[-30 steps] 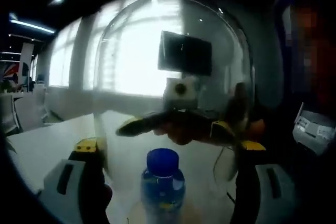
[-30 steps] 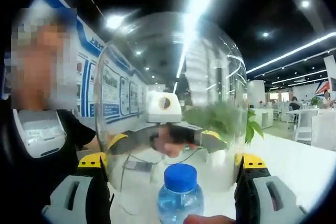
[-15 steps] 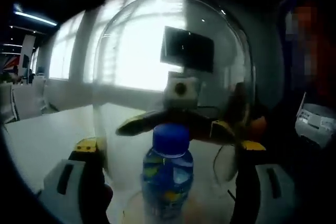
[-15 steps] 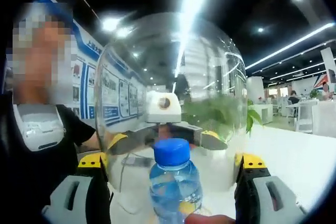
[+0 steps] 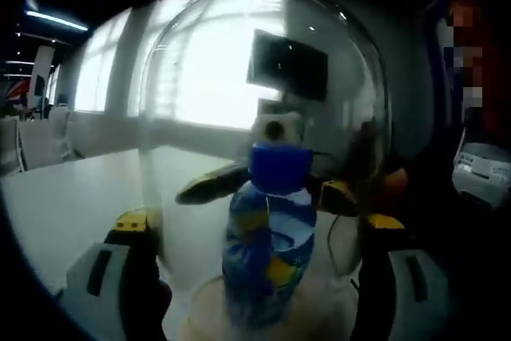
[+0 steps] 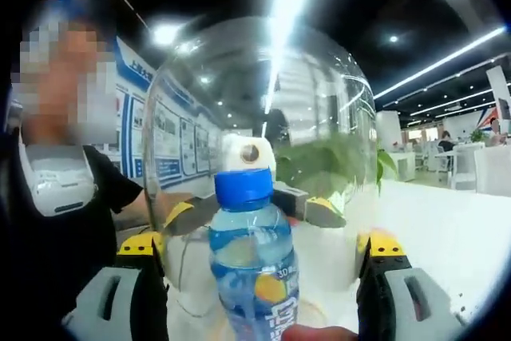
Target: Open the cover put in the Mizone put the cover back on
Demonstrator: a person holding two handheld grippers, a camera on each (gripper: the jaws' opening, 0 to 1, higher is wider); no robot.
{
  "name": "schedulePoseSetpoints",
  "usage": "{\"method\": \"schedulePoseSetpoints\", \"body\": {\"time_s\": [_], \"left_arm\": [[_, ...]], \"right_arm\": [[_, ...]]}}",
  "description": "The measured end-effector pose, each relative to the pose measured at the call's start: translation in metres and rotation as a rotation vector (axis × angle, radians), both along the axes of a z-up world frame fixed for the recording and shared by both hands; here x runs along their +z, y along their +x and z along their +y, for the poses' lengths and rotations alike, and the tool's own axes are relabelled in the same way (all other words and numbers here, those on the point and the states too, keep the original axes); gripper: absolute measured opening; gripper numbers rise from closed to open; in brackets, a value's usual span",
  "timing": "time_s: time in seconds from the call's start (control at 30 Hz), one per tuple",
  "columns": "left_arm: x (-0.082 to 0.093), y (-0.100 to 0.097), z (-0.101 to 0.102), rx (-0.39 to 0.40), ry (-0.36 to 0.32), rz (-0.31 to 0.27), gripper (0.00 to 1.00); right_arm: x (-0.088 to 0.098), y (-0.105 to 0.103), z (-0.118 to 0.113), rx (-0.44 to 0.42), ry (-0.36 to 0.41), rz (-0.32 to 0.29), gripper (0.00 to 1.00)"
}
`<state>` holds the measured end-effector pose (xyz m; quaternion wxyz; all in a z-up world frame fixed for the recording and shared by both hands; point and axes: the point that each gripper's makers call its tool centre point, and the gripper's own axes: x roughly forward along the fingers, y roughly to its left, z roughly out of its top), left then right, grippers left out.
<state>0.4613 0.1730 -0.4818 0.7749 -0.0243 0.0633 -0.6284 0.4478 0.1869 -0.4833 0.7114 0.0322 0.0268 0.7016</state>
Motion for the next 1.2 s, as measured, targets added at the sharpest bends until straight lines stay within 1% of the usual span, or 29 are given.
{"method": "schedulePoseSetpoints", "body": {"time_s": [0.13, 0.23, 0.37, 0.5, 0.53, 0.63, 0.7, 0.9, 1.03, 1.13, 1.2], "left_arm": [[-0.005, 0.000, -0.001, -0.003, 0.000, -0.005, 0.87], [-0.009, 0.001, 0.000, -0.004, 0.013, -0.014, 0.87], [-0.016, 0.001, 0.002, -0.002, 0.028, -0.004, 0.87], [-0.029, 0.000, 0.003, -0.005, 0.052, -0.012, 0.87], [-0.030, 0.001, 0.003, -0.005, 0.055, -0.012, 0.87], [-0.031, 0.000, 0.004, -0.005, 0.037, -0.005, 0.87], [-0.034, 0.001, 0.005, -0.007, 0.045, 0.004, 0.87], [-0.036, -0.003, 0.005, -0.007, 0.055, -0.018, 0.87], [-0.039, -0.009, 0.004, -0.003, 0.067, -0.054, 0.87], [-0.038, -0.010, 0.006, 0.012, 0.054, -0.062, 0.87], [-0.038, -0.010, 0.007, 0.021, 0.047, -0.062, 0.86]], "right_arm": [[-0.006, 0.000, 0.000, -0.001, -0.010, -0.009, 0.91], [-0.011, 0.000, 0.001, -0.001, -0.012, -0.018, 0.91], [-0.017, 0.000, 0.003, 0.004, -0.022, -0.011, 0.91], [-0.027, -0.001, 0.005, 0.004, -0.053, -0.026, 0.91], [-0.028, -0.001, 0.005, 0.004, -0.058, -0.028, 0.91], [-0.030, -0.002, 0.005, 0.004, -0.068, -0.020, 0.91], [-0.034, -0.002, 0.006, 0.003, -0.077, -0.013, 0.91], [-0.034, -0.004, 0.005, -0.001, -0.048, -0.037, 0.91], [-0.036, -0.009, 0.004, 0.000, -0.045, -0.073, 0.91], [-0.035, -0.008, 0.003, -0.001, -0.041, -0.075, 0.91], [-0.034, -0.008, 0.002, -0.011, -0.013, -0.075, 0.91]]}}
